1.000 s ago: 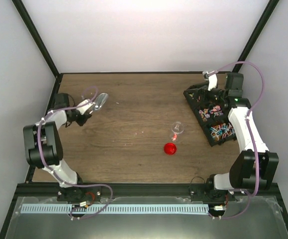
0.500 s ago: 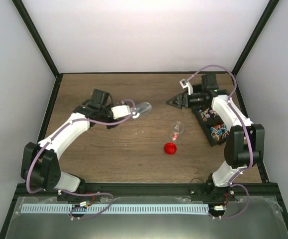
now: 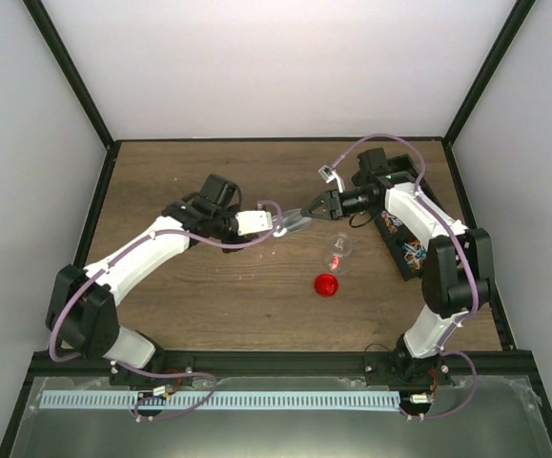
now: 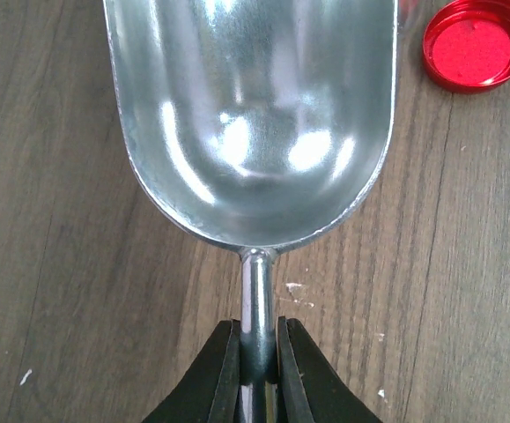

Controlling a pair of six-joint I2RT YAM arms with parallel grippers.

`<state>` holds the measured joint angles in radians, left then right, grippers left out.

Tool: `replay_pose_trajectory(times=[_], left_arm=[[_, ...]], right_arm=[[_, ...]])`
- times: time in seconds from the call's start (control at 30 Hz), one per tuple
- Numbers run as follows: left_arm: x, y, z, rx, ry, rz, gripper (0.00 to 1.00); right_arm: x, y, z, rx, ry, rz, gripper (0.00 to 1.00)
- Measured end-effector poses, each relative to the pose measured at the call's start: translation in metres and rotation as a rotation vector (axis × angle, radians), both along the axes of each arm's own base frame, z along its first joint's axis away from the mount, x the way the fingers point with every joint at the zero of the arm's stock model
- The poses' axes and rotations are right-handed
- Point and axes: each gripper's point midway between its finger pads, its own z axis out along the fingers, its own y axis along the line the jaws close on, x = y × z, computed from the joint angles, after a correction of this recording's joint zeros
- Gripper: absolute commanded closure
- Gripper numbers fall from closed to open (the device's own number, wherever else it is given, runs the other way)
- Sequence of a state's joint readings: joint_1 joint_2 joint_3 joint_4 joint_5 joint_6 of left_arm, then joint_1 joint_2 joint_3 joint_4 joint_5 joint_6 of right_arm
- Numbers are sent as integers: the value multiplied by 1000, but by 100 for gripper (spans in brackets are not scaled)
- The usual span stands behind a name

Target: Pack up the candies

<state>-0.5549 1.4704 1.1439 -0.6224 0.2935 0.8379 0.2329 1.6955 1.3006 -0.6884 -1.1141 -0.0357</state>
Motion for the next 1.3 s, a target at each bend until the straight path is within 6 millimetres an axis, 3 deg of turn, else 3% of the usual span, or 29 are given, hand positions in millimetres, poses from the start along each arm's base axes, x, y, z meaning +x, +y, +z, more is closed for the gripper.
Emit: replay_pose_trajectory(times=[0.17, 0.4, 0.47, 0.57, 0.63, 0.73, 0.93, 1.3], left_arm=[[-2, -5, -7, 9, 22, -1, 96], [0, -9, -7, 0, 52, 23, 93], [-2, -9, -8, 0, 62, 26, 82], [0, -10, -6, -17, 66, 43, 50], [6, -15, 0, -53, 47, 58, 43], [5, -18, 12, -124, 22, 60, 43], [-19, -13, 32, -266, -1, 11, 48], [-24, -14, 32, -297, 4, -27, 71]], right_arm=[[-1, 1, -3, 1, 22, 2, 91], [-1, -3, -15, -28, 38, -15, 99], [-2, -3, -16, -30, 39, -13, 99], [-2, -3, -16, -27, 36, -10, 99], [-7, 0, -13, -7, 46, 8, 99], [-12, 2, -8, 22, 49, 34, 99], [-16, 2, 0, 71, 30, 64, 99], [-17, 1, 2, 82, 6, 75, 99]])
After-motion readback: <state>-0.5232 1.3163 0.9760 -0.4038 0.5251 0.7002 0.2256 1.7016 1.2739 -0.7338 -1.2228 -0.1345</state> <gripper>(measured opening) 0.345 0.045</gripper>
